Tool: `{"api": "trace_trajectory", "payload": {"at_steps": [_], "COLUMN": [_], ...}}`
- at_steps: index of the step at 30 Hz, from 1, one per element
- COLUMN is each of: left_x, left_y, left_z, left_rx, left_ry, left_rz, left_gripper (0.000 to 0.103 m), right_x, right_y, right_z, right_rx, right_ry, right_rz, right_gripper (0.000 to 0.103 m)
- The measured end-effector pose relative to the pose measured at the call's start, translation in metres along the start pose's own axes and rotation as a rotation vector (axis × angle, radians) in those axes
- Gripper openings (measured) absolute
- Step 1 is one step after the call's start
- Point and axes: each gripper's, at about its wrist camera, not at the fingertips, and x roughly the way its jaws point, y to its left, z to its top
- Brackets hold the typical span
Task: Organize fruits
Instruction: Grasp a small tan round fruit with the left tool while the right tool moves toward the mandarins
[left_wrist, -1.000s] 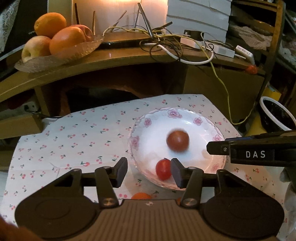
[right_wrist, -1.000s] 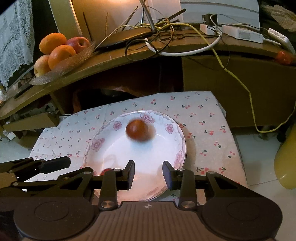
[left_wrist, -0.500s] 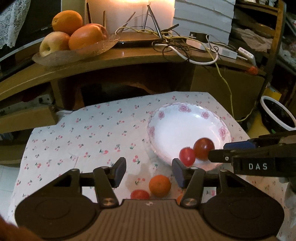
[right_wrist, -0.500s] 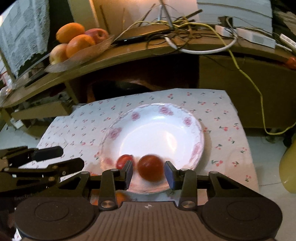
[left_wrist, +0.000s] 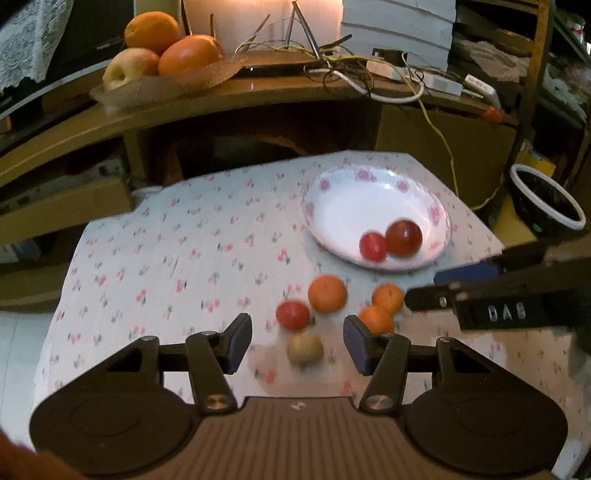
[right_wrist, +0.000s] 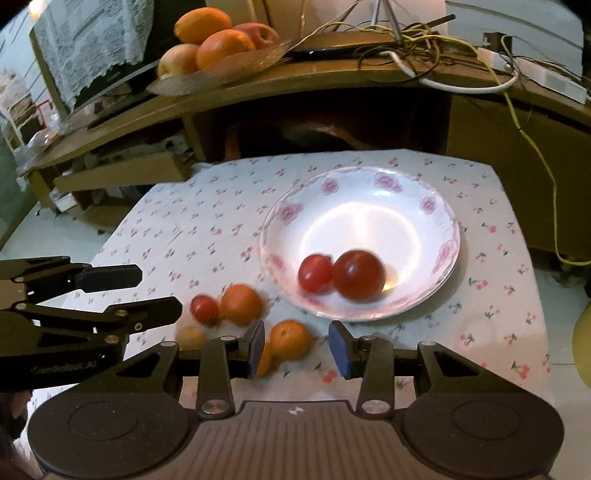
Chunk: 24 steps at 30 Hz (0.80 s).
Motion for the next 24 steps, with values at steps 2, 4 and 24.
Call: {"api": "trace_trajectory", "payload": {"at_steps": [2,4,24], "left_x": [-0.005,-0.007,0.010], "left_y": [-0.002,-0.003,-0.010], "left_z": [-0.010,-0.022,-0.068], "left_rx": [0.007,0.005,0.047], "left_ry": [0.013,0.031,0.091], "left_rz": [0.004,0.009,0.021], "left_gripper": [0.059,0.059,0.034], "right_x": [-0.001,-0.002,0.012], "right_y": [0.004,0.007,0.015], "right_z": [-0.004,-0.007,-0.023], "right_rx": [-0.006,-0.013,-0.044], "right_ry": [0.004,0.007,0.070], "right_rz": [0.004,0.008,0.023], "right_gripper": [0.041,0.041,0.041]}}
